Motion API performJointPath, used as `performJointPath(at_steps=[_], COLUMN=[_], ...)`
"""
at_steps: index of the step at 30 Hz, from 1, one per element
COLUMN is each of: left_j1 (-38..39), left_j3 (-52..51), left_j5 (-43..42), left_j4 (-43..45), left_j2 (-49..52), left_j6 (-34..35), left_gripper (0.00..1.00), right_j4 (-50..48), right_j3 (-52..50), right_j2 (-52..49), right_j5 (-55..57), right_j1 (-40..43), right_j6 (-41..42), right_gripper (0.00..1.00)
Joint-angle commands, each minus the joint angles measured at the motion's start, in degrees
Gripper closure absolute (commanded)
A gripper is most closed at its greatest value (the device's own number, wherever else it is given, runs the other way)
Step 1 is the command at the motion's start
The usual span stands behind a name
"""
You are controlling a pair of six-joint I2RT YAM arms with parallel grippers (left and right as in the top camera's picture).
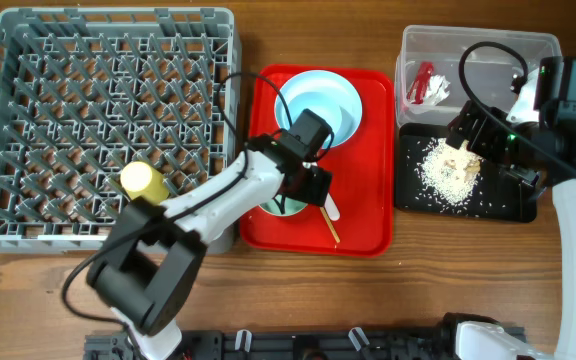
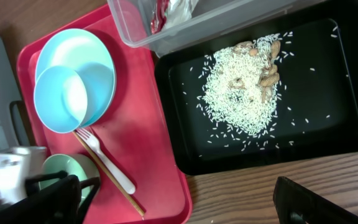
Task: Sort waste into correct bins and load items into the dishwasher rack
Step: 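Grasp the green bowl on the red tray with the left gripper, then place the green bowl into the dish rack with the left gripper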
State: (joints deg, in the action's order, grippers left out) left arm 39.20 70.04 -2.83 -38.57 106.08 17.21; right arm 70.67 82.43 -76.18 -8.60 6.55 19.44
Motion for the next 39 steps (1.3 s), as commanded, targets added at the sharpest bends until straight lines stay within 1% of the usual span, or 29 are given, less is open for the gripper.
performJointPath(at_steps=[1,3,4,5,6,7,9,10,11,16,21,24,27,30,32,34,36,39], left_j1=[0.46,0.44,0.46,0.46,0.46,0.46,0.46,0.46,0.46,0.44,0.44,-0.20,-2.91,-8.92,-13.25,-19.17,-26.23,-36.20], left_j3=[0.46,0.46,0.46,0.46,0.46,0.46,0.48,0.48,0.50,0.81,3.89,4.24,4.24,4.24,4.24,4.24,4.22,4.22], left_j5=[1.20,1.20,1.18,1.20,1.20,1.20,1.18,1.18,1.16,0.96,0.76,0.76,0.76,0.28,-3.72,-11.45,-21.46,-34.23], left_j4=[0.00,0.00,-0.02,-0.20,-0.44,-0.61,-0.61,-0.61,-0.61,-1.22,-4.52,-4.02,-2.99,-1.99,-0.70,1.40,3.67,5.90], left_j2=[2.97,3.06,3.06,3.06,3.06,3.06,3.06,3.04,2.99,0.74,-5.99,-11.37,-17.14,-23.65,-26.23,-27.96,-28.04,-26.38], left_j6=[0.20,0.20,0.20,0.20,0.20,0.20,0.20,0.20,0.20,0.20,0.15,-0.02,-0.02,-0.46,-2.14,-3.82,-5.27,-5.25], left_gripper=[0.33,0.46,0.57,0.64,0.68,0.76,0.84,0.91,0.96,0.96,0.96,0.96,0.96,0.96,0.96,0.96,0.96,0.96], right_j4=[0.09,0.09,0.09,0.09,0.09,0.11,0.15,0.26,0.35,0.76,0.76,0.74,0.74,0.74,0.74,0.74,0.74,0.76], right_j3=[0.44,0.44,0.44,0.44,0.44,0.44,0.44,0.44,0.44,0.44,0.44,0.44,0.44,0.44,0.44,0.44,0.44,0.44], right_j2=[-0.98,-0.98,-0.98,-0.98,-0.98,-0.98,-0.98,-0.98,-0.98,-0.98,-0.98,-0.98,-0.98,-0.98,-0.98,-0.98,-0.98,-0.98], right_j5=[-0.92,-0.92,-0.90,-0.92,-0.92,-0.92,-0.92,-0.92,-0.92,-0.90,-0.90,-0.87,-0.87,-0.87,-0.87,-0.87,-0.90,-0.87], right_j1=[0.17,0.17,0.17,0.17,0.17,0.17,0.17,0.17,0.17,0.17,0.17,0.17,0.17,0.17,0.17,0.17,0.17,0.17], right_j6=[0.04,0.07,0.07,0.07,0.04,0.04,0.04,0.07,0.07,0.04,0.04,0.00,0.00,0.02,0.00,0.00,0.02,-0.28], right_gripper=[0.00,0.00,0.00,0.00,0.00,0.00,0.00,0.00,0.00,0.00,0.00,0.00,0.00,0.00,0.00,0.00,0.00,0.00])
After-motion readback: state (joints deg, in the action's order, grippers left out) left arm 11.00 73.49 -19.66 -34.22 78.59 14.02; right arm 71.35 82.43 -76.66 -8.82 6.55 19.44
